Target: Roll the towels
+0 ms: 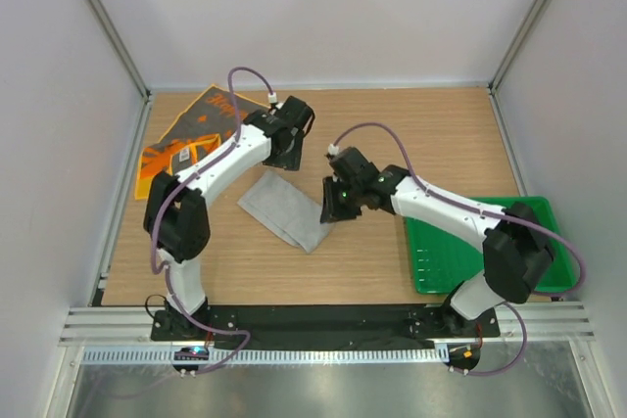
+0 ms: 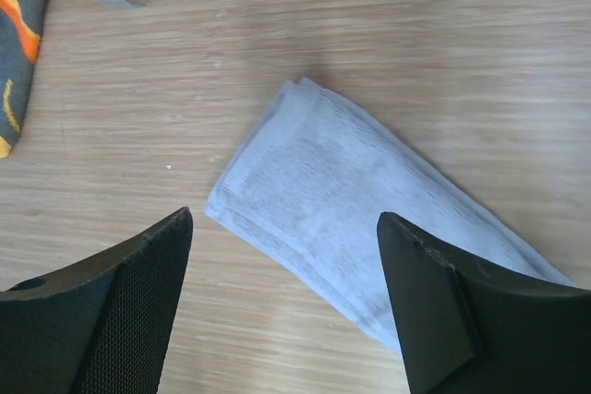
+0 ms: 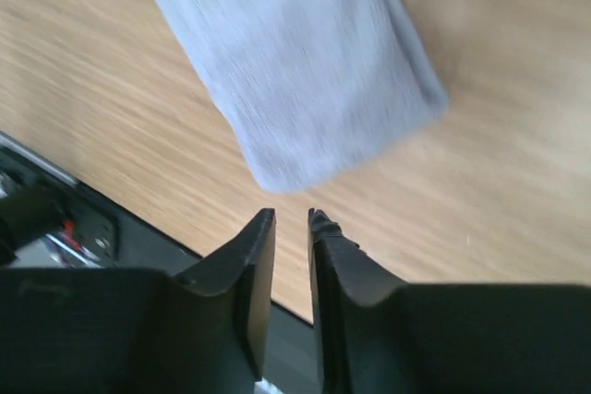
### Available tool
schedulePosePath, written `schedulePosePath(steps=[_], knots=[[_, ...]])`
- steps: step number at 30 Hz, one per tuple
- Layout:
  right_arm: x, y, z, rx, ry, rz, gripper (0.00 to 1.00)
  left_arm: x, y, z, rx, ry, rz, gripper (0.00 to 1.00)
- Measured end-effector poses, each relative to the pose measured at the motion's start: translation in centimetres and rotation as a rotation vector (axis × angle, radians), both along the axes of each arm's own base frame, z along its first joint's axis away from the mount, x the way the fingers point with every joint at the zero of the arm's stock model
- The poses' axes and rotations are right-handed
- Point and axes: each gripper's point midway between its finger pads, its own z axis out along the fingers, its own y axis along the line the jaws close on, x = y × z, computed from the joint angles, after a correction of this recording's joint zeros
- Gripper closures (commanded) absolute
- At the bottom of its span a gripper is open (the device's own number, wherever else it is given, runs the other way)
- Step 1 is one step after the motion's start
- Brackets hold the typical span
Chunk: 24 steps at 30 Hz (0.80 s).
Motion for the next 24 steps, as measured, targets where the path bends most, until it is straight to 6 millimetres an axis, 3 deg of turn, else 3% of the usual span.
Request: schedulePosePath(steps=[2, 4, 7, 10, 13, 19, 24], knots=[[2.7, 1.2, 1.7, 0.041, -0.046, -0.018, 0.76, -1.0, -1.1, 2.4, -0.037, -0.051, -0.024, 0.19], [5.1, 2.0, 1.8, 0.052, -0.062, -0.034, 0.77, -2.6, -1.3, 3.8, -0.077, -0.08, -0.038, 0.19], [7.1, 2.0, -1.2, 0.019, -0.024, -0.053, 0.79, -5.4, 0.1, 4.7, -0.118, -0.085, -0.029, 0.2], [7.0, 1.0, -5.0, -0.04, 0.048, -0.066, 0.79, -7.7, 1.6, 4.7, -0.146, -0.074, -0.012, 0.2], [5.3, -0.2, -8.1, -0.087, 0.115, -0.067, 0.8, -9.1, 2.3, 5.2, -0.178, -0.081, -0.012, 0.21], [4.0, -0.4, -8.3, -0.033, 0.122, -0.072, 0.8, -11.4, 2.4, 6.4, -0.289, -0.135, -0.046, 0.2], [3.2, -0.8, -8.0, -0.028, 0.129, -0.071, 0.77, -12.9, 2.1, 5.2, -0.312, -0.144, -0.095, 0.09]])
